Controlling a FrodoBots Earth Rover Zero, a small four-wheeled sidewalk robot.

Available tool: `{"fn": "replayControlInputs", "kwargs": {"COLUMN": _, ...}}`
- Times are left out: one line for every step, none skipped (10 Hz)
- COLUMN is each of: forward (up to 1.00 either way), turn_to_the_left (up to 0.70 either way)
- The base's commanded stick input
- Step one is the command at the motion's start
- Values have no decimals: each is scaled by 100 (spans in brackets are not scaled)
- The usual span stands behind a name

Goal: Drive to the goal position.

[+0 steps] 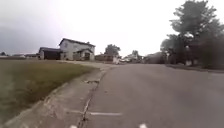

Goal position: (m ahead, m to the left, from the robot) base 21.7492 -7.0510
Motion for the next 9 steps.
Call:
{"fn": "replayControlInputs", "kwargs": {"forward": 100, "turn_to_the_left": 0}}
{"fn": "replayControlInputs", "kwargs": {"forward": 100, "turn_to_the_left": 0}}
{"fn": "replayControlInputs", "kwargs": {"forward": 100, "turn_to_the_left": 0}}
{"fn": "replayControlInputs", "kwargs": {"forward": 100, "turn_to_the_left": 0}}
{"fn": "replayControlInputs", "kwargs": {"forward": 100, "turn_to_the_left": 0}}
{"fn": "replayControlInputs", "kwargs": {"forward": 100, "turn_to_the_left": -2}}
{"fn": "replayControlInputs", "kwargs": {"forward": 100, "turn_to_the_left": -20}}
{"fn": "replayControlInputs", "kwargs": {"forward": 100, "turn_to_the_left": -37}}
{"fn": "replayControlInputs", "kwargs": {"forward": 100, "turn_to_the_left": -38}}
